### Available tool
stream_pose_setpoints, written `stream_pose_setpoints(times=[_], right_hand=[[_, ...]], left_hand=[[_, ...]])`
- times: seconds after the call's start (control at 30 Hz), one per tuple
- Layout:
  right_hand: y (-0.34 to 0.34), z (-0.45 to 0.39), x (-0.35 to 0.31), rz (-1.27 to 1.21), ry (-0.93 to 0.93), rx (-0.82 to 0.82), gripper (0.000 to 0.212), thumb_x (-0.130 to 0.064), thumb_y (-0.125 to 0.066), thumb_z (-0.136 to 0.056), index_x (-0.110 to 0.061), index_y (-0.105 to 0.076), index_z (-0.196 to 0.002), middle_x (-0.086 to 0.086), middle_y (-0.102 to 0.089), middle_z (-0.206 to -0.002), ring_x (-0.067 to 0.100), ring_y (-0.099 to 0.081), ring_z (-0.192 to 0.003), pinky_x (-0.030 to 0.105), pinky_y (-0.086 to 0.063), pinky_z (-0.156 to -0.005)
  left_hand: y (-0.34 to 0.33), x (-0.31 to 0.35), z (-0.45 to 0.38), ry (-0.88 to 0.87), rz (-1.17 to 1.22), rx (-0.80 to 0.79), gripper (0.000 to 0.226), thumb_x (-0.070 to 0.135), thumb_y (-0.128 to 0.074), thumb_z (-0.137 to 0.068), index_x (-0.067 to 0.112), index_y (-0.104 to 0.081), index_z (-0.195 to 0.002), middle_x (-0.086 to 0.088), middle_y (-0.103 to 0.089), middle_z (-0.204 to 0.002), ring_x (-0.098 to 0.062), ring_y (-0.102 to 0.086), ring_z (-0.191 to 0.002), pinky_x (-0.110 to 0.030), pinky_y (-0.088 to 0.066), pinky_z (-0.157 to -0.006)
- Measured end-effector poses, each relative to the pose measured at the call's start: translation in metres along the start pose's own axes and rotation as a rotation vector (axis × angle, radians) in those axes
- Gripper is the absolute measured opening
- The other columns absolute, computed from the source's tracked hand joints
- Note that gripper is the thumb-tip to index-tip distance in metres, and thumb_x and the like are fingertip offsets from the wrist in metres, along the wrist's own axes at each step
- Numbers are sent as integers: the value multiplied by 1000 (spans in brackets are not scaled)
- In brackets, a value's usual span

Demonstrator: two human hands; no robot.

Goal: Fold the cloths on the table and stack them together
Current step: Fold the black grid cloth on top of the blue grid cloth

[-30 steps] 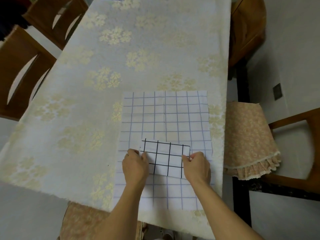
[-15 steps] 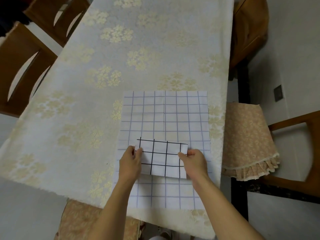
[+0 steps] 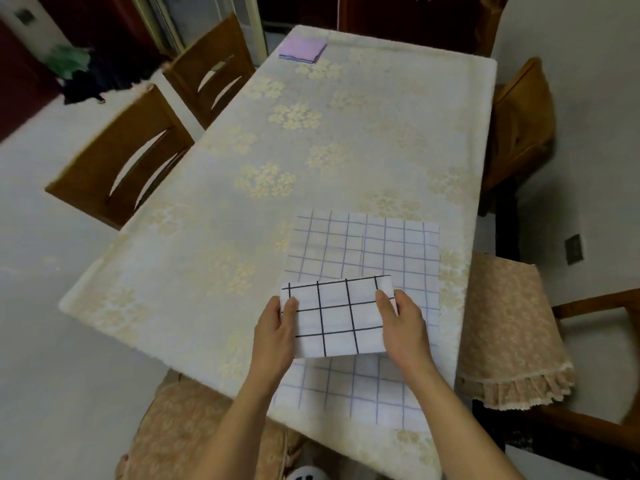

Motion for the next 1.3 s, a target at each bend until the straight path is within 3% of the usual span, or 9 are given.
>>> stream_pose_setpoints(times=[0.1,0.17,0.37,0.57,0.77,0.9,1.03,1.17,1.3], right_hand=[[1,14,-17,-39,59,21,41,-36,-42,-105,-4,-53,-83,10,-55,-72,26,-53,-70,43,-45,-75],[4,23,-20,-54,65,46,41,-31,-40,-107,6,-56,-99,25,-60,-92,35,-58,-88,51,-47,-88],[8,49,-23,14,69,88,40,-36,-46,-104,-14,-46,-70,-8,-35,-57,13,-34,-58,33,-31,-61],[14,61,-39,78,137,68,36,-36,-48,-103,-9,-56,-81,-1,-40,-59,14,-37,-58,32,-32,-57],[4,57,-59,147,272,-129,30,-32,-43,-105,-13,-55,-85,5,-47,-65,22,-41,-62,33,-30,-57],[-8,64,-71,205,348,-281,30,-31,-44,-105,-7,-59,-96,22,-65,-91,35,-59,-84,35,-39,-64],[-25,84,-72,224,416,-425,29,-32,-45,-105,-10,-58,-91,11,-55,-71,20,-47,-67,33,-35,-59],[-48,115,-57,236,442,-583,27,-33,-45,-105,-14,-58,-90,-1,-51,-67,14,-46,-64,31,-36,-58],[-76,156,-47,254,480,-733,26,-33,-48,-104,-15,-59,-88,0,-61,-75,16,-56,-72,31,-40,-61]], left_hand=[[15,11,12,-62,14,52,37,34,-45,-104,17,-32,-73,4,-30,-66,-5,-26,-56,-22,-26,-53],[24,12,21,-92,30,73,37,32,-45,-104,17,-32,-72,7,-30,-65,-5,-27,-56,-23,-26,-52],[37,11,47,-112,50,100,35,29,-44,-104,17,-37,-72,3,-35,-65,-3,-32,-55,-18,-31,-52],[44,16,72,-96,71,169,36,25,-42,-105,18,-36,-71,5,-35,-64,-2,-33,-54,-17,-32,-53],[55,13,103,-43,97,353,34,28,-40,-105,16,-40,-74,2,-40,-69,-3,-36,-58,-20,-31,-56],[61,1,142,44,221,512,32,28,-40,-106,9,-50,-82,-2,-48,-76,-5,-44,-64,-30,-39,-65],[64,-12,192,120,327,661,25,26,-40,-106,12,-61,-104,-3,-64,-91,2,-59,-73,-13,-47,-61],[68,-31,251,189,356,797,24,31,-39,-105,22,-60,-110,-6,-68,-99,-20,-67,-88,-35,-58,-71],[82,-48,311,297,284,965,20,35,-37,-105,32,-56,-111,2,-66,-98,-12,-66,-88,-23,-57,-65]])
Point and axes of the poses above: each hand's wrist, its own z-axis away from the middle knuckle, its own y-axis out of the back of the hand, x = y × z, the point moved 10 cm from there along -z, towards the middle knuckle
